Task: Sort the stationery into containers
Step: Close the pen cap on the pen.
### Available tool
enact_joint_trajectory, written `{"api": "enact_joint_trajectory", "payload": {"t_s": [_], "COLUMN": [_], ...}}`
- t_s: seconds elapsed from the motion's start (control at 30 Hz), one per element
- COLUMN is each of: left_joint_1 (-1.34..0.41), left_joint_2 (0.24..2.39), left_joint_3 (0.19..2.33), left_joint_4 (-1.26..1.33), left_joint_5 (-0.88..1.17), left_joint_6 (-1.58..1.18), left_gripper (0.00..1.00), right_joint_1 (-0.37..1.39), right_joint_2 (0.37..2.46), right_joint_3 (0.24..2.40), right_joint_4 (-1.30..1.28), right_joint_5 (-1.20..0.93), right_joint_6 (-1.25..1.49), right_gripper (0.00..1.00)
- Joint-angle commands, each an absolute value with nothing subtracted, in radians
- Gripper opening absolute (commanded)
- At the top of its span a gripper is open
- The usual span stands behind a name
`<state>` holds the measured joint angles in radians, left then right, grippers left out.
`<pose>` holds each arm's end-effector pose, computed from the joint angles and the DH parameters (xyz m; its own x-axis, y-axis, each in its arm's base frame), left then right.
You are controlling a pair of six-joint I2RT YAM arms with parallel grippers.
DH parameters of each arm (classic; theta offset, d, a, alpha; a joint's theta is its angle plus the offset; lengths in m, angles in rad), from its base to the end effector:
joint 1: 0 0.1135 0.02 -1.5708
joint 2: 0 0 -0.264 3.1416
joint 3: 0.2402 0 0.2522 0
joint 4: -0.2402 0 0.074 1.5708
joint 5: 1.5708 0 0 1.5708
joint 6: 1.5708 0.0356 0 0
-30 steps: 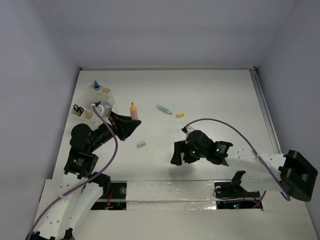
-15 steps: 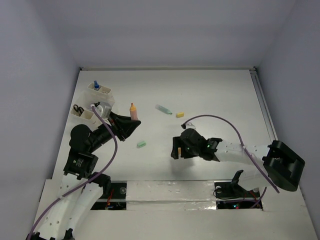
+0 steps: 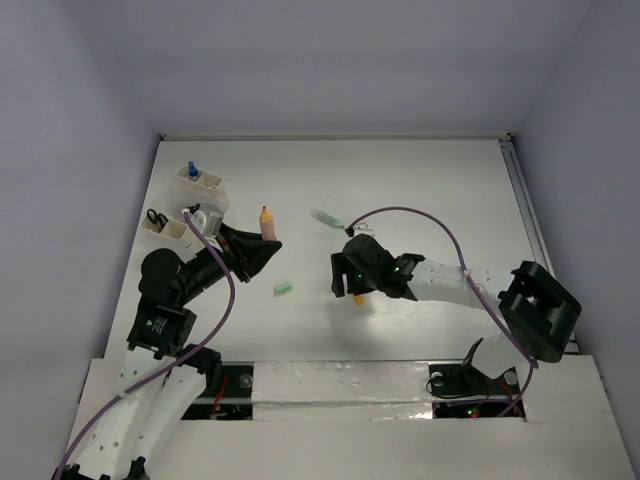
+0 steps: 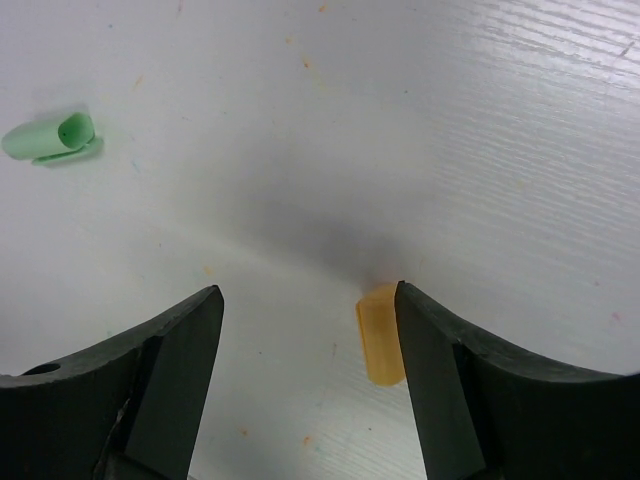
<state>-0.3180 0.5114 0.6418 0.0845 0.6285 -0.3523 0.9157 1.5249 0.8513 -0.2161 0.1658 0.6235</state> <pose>0.1125 -0.0591 0.3560 -0.0854 -0.2657 -0.9603 0.8194 0.5296 -0.2194 0.1908 0.2387 0.1865 -0.8039 -0.1012 -0.5860 -0.3072 0.9144 0.2635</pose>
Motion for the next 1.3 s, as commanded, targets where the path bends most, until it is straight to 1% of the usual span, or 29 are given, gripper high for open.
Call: {"api": "enact_joint_trajectory", "payload": {"t_s": [0.0,0.07,0.1,0.13,0.23,0.33,0.57,0.7,0.77,0.8,0.87,0.9,0.93,1.0,1.13,1.17,1.2,1.23,1.27], "left_joint_1": [-0.313,-0.313,-0.313,-0.313,-0.313,-0.313,-0.313,-0.313,-0.313,-0.313,-0.313,-0.313,-0.313,-0.313,-0.313,-0.313,-0.313,-0.313,-0.313], "left_joint_2": [0.503,0.503,0.505,0.508,0.509,0.511,0.515,0.520,0.520,0.520,0.518,0.518,0.518,0.517,0.514,0.514,0.514,0.514,0.512], "left_joint_3": [0.686,0.686,0.686,0.686,0.684,0.684,0.684,0.686,0.686,0.686,0.686,0.686,0.686,0.686,0.686,0.686,0.686,0.686,0.686], "left_joint_4": [0.121,0.124,0.124,0.126,0.126,0.126,0.126,0.124,0.124,0.124,0.124,0.127,0.127,0.124,0.124,0.124,0.124,0.123,0.124], "left_joint_5": [0.644,0.647,0.649,0.652,0.652,0.653,0.653,0.653,0.655,0.655,0.655,0.657,0.657,0.657,0.655,0.655,0.657,0.655,0.658], "left_joint_6": [-0.342,-0.342,-0.344,-0.344,-0.345,-0.345,-0.345,-0.344,-0.344,-0.345,-0.344,-0.344,-0.344,-0.344,-0.342,-0.342,-0.342,-0.342,-0.344], "left_gripper": [0.00,0.00,0.00,0.00,0.00,0.00,0.00,0.00,0.00,0.00,0.00,0.00,0.00,0.00,0.00,0.00,0.00,0.00,0.00], "right_joint_1": [0.913,0.913,0.913,0.913,0.913,0.913,0.913,0.913,0.913,0.913,0.913,0.913,0.913,0.913,0.913,0.913,0.913,0.913,0.913], "right_joint_2": [1.471,1.445,1.443,1.448,1.469,1.535,1.683,1.746,1.764,1.766,1.775,1.781,1.781,1.799,1.836,1.836,1.832,1.821,1.806], "right_joint_3": [0.881,0.891,0.897,0.905,0.951,1.012,1.106,1.143,1.154,1.155,1.157,1.160,1.160,1.167,1.181,1.181,1.181,1.181,1.181], "right_joint_4": [-0.271,-0.329,-0.350,-0.392,-0.463,-0.570,-0.598,-0.630,-0.649,-0.656,-0.667,-0.672,-0.670,-0.672,-0.699,-0.704,-0.709,-0.710,-0.712], "right_joint_5": [0.219,0.213,0.206,0.201,0.193,0.195,0.161,0.170,0.172,0.172,0.172,0.170,0.170,0.169,0.176,0.175,0.170,0.172,0.175], "right_joint_6": [0.574,0.557,0.536,0.519,0.447,0.393,0.328,0.316,0.313,0.310,0.305,0.295,0.295,0.285,0.284,0.285,0.287,0.288,0.290], "right_gripper": [0.75,0.72,0.67,0.66,0.64,0.65,0.63,0.55,0.54,0.50,0.50,0.47,0.47,0.41,0.22,0.16,0.04,0.00,0.00]}}
